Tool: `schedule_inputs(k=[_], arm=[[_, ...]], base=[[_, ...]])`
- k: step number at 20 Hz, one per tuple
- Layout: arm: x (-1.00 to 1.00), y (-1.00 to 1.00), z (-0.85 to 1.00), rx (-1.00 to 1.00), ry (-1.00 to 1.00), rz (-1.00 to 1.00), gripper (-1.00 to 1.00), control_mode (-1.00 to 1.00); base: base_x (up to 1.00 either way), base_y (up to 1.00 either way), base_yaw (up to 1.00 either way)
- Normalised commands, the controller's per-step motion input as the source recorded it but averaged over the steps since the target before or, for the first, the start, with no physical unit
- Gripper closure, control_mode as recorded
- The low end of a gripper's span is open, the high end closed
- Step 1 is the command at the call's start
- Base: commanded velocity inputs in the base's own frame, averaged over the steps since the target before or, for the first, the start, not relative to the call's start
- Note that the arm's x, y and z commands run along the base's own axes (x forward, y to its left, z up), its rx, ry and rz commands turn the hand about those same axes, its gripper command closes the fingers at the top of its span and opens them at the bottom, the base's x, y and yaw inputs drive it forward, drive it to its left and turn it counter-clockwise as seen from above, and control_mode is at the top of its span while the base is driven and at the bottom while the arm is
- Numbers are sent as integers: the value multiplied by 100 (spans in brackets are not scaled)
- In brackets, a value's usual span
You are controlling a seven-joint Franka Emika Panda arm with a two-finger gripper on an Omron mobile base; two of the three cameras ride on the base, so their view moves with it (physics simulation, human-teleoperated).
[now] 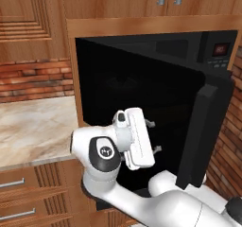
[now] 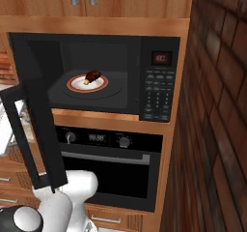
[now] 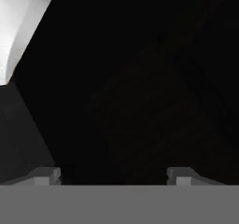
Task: Transport the steak from the fridge to the microwave and turn on the microwave.
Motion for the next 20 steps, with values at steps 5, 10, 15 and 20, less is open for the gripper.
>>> schedule_inputs(k=[5, 10, 15, 20], arm=[[72, -63, -6, 7, 0, 10, -100, -100], [79, -48, -11, 3, -5, 10, -100, -100], [78, -49, -3, 6, -14, 12, -100, -100], [83, -50, 0, 9, -8, 17, -100, -100]], base=[[0, 0, 0], [0, 0, 0], [0, 0, 0], [0, 0, 0]])
